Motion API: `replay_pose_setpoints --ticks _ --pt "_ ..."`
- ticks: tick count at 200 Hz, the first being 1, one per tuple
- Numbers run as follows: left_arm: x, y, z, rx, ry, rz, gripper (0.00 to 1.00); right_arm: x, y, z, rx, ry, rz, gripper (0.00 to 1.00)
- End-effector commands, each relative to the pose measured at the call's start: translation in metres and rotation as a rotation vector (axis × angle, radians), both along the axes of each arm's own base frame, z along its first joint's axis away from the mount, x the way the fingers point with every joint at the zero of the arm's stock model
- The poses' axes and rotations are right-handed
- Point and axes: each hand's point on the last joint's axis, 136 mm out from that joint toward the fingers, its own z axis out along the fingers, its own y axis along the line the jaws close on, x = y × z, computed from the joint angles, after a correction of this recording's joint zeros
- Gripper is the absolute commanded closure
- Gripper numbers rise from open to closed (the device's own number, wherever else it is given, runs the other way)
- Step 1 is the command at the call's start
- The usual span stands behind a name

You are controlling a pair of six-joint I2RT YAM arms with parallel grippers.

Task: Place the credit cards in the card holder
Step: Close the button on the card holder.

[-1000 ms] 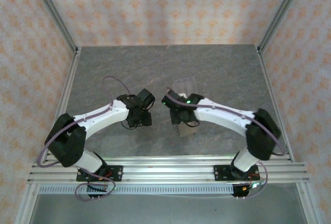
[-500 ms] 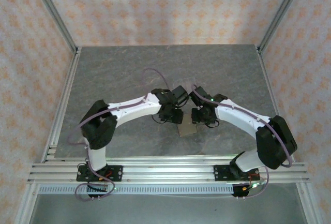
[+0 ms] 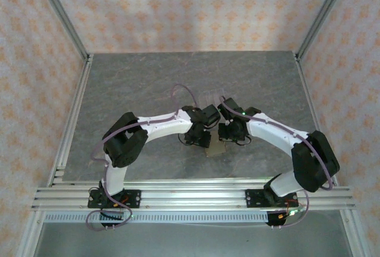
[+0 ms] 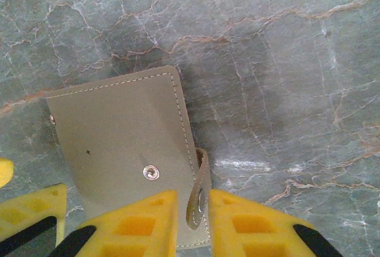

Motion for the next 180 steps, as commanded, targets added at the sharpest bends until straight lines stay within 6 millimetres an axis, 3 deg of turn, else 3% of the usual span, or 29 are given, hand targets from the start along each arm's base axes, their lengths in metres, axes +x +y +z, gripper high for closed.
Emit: replay_pose_setpoints --ticks 1,116,142,180 --pt "-0.007 0.002 -0.005 0.014 0.015 -0.015 0.54 -0.003 -0.004 -0.008 -0.020 0.022 0.012 0.79" --pt "-0.008 0.003 -0.011 0.021 0.023 -0.013 0.55 -0.007 -0.008 -0.015 -0.042 0.046 0.015 0.94" --pt "-0.009 0.002 -0.016 0.022 0.034 -0.014 0.55 -0.006 -0.003 -0.012 -0.015 0.040 0.022 1.00" --pt "-0.011 0.004 -0.026 0.033 0.046 -0.012 0.55 -0.003 0.008 -0.009 0.037 0.040 0.031 1.00"
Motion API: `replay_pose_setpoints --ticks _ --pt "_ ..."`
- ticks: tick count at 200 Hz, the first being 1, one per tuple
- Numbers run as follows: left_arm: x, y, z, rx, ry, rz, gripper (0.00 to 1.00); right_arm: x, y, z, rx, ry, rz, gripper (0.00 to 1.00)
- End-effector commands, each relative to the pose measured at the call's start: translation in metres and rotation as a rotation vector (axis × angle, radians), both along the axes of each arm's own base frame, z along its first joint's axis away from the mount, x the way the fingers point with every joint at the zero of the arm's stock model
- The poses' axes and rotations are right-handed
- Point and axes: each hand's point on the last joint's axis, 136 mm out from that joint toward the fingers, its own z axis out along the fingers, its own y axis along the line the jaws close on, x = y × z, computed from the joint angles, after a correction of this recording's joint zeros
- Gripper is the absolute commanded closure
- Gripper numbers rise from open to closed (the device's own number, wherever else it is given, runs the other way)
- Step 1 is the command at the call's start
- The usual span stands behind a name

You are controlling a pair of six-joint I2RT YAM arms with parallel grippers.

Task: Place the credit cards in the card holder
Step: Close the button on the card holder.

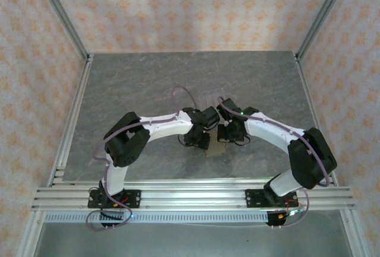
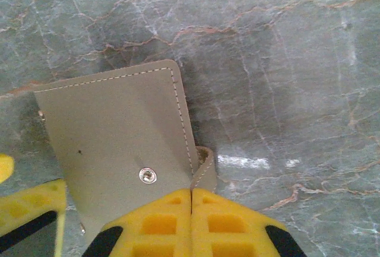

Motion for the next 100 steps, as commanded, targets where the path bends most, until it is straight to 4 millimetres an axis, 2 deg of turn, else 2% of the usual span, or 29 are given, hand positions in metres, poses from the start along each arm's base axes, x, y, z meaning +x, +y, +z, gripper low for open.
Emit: replay_pose_setpoints --ticks 1,28,100 --pt "-0.007 0.002 -0.014 0.020 0.024 -0.011 0.55 -0.001 0.005 -0.001 0.034 0.010 0.007 1.00" --pt "-0.009 0.004 -0.022 0.028 0.037 -0.006 0.56 0.002 0.012 0.000 0.063 0.015 0.010 1.00" --pt "-0.010 0.002 -0.021 0.014 0.032 -0.012 0.56 0.006 0.028 -0.001 0.136 0.045 0.014 1.00"
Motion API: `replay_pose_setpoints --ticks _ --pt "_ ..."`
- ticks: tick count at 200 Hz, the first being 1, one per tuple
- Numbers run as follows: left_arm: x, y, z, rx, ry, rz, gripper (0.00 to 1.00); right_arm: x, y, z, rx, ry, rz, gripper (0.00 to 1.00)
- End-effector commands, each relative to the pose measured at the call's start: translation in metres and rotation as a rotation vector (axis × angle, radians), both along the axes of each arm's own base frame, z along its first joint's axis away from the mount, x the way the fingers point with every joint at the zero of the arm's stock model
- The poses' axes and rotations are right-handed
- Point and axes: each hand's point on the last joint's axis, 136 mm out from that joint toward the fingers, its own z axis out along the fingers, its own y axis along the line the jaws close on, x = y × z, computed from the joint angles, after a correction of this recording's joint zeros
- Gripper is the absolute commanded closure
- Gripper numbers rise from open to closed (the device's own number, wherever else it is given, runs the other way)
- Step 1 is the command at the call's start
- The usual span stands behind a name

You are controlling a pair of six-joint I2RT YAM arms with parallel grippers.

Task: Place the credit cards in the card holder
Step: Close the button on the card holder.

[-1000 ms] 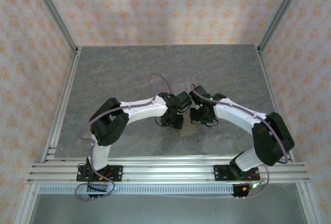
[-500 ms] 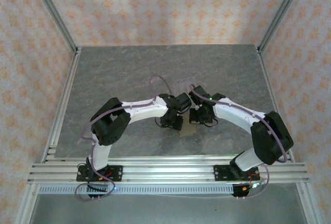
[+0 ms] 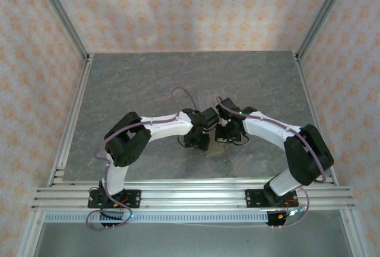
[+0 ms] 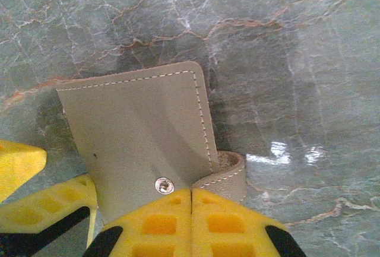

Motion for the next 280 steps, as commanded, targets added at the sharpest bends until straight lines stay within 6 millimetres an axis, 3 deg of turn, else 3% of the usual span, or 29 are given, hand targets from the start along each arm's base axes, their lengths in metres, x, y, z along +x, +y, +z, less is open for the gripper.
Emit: replay_pose_setpoints --ticks 1,76,173,280 --pt "-0.008 0.002 -0.015 0.019 0.024 -0.011 0.56 0.007 0.014 0.005 0.065 0.001 -0.002 1.00" --pt "-0.009 0.002 -0.016 0.011 0.026 -0.014 0.56 0.013 0.018 0.008 0.152 0.028 -0.039 1.00" --pt "-0.010 0.001 -0.017 0.005 0.027 -0.013 0.56 0.008 0.020 -0.012 0.142 0.091 -0.034 1.00" --pt "-0.008 -0.001 -0.016 -0.004 0.021 -0.016 0.57 -0.007 -0.009 -0.043 -0.006 0.138 -0.072 1.00"
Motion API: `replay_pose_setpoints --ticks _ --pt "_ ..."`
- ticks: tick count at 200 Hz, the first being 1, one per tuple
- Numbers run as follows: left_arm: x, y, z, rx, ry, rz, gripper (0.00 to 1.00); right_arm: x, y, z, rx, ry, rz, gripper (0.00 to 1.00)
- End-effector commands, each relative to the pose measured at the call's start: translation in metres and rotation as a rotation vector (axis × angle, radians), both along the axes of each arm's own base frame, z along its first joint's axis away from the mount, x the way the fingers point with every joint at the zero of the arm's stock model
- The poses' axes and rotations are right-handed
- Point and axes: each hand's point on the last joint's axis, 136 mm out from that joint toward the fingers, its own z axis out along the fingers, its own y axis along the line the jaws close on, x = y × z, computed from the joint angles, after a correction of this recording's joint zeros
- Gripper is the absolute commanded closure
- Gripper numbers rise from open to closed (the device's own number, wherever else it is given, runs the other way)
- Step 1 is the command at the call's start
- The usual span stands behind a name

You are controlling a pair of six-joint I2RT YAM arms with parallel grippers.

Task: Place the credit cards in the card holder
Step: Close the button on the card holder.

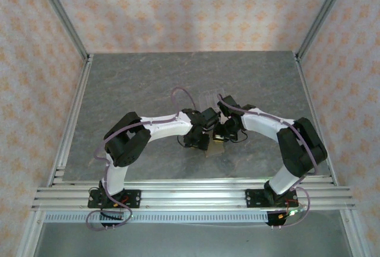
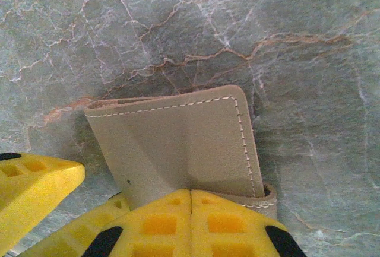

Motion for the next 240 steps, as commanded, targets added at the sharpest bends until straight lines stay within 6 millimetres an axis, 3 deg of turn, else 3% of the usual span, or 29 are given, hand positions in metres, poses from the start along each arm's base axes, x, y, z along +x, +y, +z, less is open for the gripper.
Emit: replay_pose_setpoints --ticks 1,98,133,153,163,198,240 --pt "-0.007 -0.001 -0.015 0.003 0.022 -0.015 0.57 -0.015 -0.026 -0.032 -0.137 0.050 -0.025 1.00" --pt "-0.006 -0.004 -0.015 0.002 0.026 -0.016 0.57 -0.029 -0.047 -0.043 -0.243 0.001 -0.046 1.00" --pt "-0.005 -0.005 -0.014 -0.001 0.025 -0.015 0.57 -0.030 -0.041 -0.049 -0.229 0.002 -0.037 1.00" --pt "-0.003 -0.005 -0.010 -0.003 0.020 -0.012 0.57 -0.023 -0.033 -0.041 -0.199 -0.030 -0.037 1.00" --pt "-0.001 -0.006 -0.005 -0.008 0.013 -0.013 0.57 -0.017 -0.030 -0.033 -0.186 -0.057 -0.038 1.00" --pt "0.016 0.001 0.027 -0.032 -0.047 0.016 0.55 0.006 -0.016 -0.005 -0.136 -0.137 -0.042 0.86" --pt "0.035 0.030 0.079 -0.070 -0.144 0.087 0.51 0.017 -0.004 0.010 -0.087 -0.166 -0.037 0.79"
